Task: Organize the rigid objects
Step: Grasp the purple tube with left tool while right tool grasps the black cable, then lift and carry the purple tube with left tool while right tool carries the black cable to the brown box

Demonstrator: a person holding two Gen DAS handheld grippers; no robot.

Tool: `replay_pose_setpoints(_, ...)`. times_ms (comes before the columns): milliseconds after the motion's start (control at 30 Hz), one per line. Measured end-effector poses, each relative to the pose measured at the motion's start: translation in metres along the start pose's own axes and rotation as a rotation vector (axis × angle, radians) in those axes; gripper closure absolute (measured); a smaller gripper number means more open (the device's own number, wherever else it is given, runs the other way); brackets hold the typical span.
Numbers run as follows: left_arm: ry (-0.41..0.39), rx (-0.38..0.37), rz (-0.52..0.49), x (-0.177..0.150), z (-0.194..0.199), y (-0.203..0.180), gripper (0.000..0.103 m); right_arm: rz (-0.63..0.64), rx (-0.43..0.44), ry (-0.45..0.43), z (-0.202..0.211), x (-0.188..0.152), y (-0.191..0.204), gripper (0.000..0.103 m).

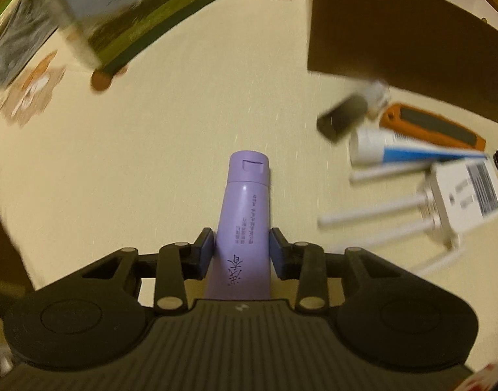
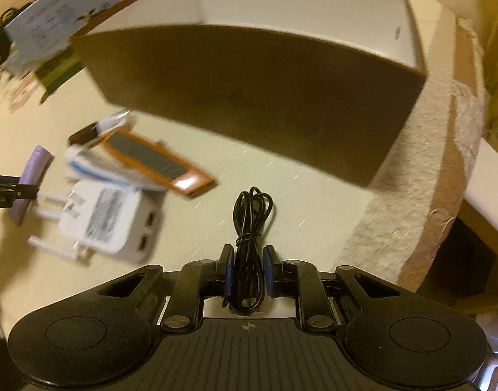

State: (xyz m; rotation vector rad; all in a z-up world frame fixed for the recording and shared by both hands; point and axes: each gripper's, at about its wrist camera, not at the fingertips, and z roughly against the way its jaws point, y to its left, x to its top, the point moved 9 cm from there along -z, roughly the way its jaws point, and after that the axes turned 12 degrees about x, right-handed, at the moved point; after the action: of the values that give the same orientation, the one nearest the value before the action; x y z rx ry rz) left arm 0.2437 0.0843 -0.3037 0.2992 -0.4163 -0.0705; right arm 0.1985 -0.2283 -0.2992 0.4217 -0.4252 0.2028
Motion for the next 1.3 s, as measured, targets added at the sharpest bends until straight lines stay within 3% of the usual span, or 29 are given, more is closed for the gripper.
replay_pose_setpoints(133,0.056,-0.008,0.065,-0.027,0.012,0.004,0.07,-0.011,0.035,0.031,-0.002,-0.019,0.014,0.087)
replay_pose_setpoints(267,0.071,-0.018,0.083,-0.04,0.02,0.002,0.07,-0.014,0.012,0.024,0.0,-0.026,0.02,0.087)
replay_pose_setpoints(600,0.078,-0.013,0.038,-0.024,0.01,-0.005,0.07,-0.052,0.0,0.022,-0.008,-0.016,0.014,0.084)
replay_pose_setpoints(1300,0.068,0.03,0.001,-0.023,0.013,-0.012,0.073,-0.033,-0.009,0.011,-0.01,-0.016,0.015,0.085)
